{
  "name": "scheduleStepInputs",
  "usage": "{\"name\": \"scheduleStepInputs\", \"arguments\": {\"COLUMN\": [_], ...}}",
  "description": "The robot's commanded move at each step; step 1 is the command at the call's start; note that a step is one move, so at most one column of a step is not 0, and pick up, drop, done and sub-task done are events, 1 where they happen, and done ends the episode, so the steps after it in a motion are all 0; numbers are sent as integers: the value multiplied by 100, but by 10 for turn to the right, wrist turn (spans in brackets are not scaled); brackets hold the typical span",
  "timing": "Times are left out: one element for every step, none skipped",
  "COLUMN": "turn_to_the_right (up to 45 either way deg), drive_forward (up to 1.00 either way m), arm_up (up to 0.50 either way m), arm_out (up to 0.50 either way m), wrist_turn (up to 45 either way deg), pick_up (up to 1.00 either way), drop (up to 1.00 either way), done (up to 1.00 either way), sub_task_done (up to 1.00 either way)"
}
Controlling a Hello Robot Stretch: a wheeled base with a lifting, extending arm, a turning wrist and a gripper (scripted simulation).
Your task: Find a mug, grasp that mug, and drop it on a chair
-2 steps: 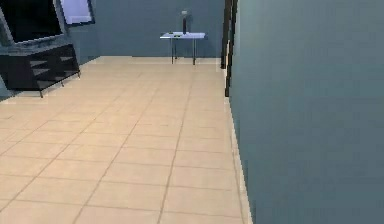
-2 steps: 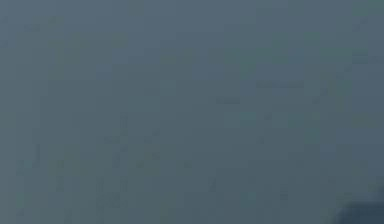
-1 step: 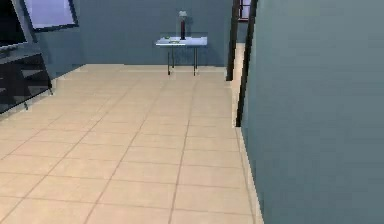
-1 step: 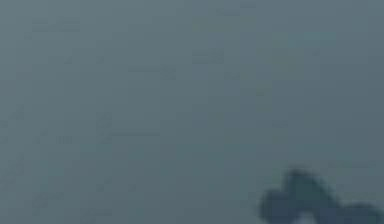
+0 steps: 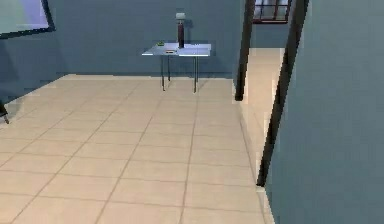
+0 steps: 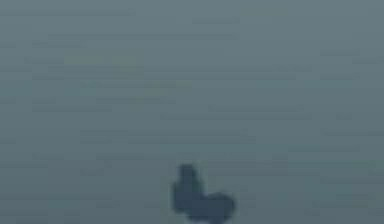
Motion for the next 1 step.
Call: {"name": "scheduleStepInputs", "arguments": {"turn_to_the_right": [30], "drive_forward": [0], "arm_up": [0], "arm_out": [0], "wrist_turn": [0], "pick_up": [0], "drop": [0], "done": [0], "sub_task_done": [0]}}
